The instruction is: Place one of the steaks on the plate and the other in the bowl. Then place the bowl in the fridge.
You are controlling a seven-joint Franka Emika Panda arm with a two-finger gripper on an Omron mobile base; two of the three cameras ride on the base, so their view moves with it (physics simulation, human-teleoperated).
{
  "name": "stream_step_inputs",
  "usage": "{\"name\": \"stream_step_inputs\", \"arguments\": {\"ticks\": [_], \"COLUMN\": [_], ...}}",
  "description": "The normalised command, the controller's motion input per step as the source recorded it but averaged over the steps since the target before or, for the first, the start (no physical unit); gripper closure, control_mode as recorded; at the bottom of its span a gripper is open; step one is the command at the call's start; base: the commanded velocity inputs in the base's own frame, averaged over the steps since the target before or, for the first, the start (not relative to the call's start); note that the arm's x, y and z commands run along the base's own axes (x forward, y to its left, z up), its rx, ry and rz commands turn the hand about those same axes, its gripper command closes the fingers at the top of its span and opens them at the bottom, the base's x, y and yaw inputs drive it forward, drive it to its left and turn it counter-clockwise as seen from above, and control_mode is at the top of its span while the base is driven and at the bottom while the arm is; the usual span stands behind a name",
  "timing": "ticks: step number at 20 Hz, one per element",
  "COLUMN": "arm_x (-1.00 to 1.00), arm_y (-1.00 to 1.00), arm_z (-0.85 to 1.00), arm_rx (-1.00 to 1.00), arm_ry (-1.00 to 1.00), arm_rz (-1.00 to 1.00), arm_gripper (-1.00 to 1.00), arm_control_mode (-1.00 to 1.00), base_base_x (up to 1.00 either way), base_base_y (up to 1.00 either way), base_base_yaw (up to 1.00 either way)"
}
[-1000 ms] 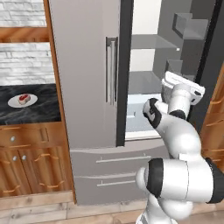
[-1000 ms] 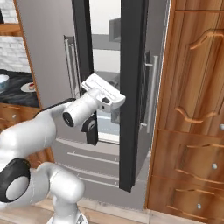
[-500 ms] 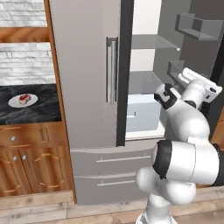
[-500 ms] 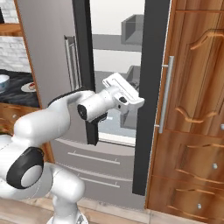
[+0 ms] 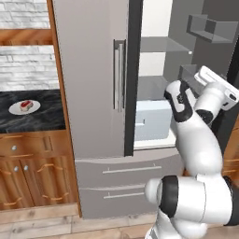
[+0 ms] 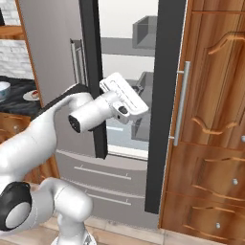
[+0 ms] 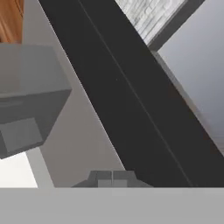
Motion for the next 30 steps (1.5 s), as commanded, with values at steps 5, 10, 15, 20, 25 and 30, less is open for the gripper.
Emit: {"name": "stream_step_inputs", "arguments": {"ticks": [5,10,15,20,25,30], "arm_x": [-0.97,-0.86,-0.71,-0.28,-0.33,-0.33], "arm_y": [0.03,0.12,0.36,0.49,0.8,0.93], "arm_z": [0.9,0.68,0.92,0.0,-0.39,-0.29], "arm_rx": [0.01,0.0,0.03,0.08,0.03,0.1], "arm_ry": [0.56,0.57,0.19,0.34,0.27,0.34], "arm_rz": [0.31,0.18,0.02,0.12,0.29,0.3], "arm_gripper": [1.0,1.0,1.0,1.0,1.0,1.0], "arm_control_mode": [-1.0,-1.0,-1.0,-1.0,-1.0,-1.0], "base_base_x": [0.0,0.0,0.0,0.0,0.0,0.0], "base_base_y": [0.0,0.0,0.0,0.0,0.0,0.0], "base_base_yaw": [0.0,0.0,0.0,0.0,0.0,0.0]}}
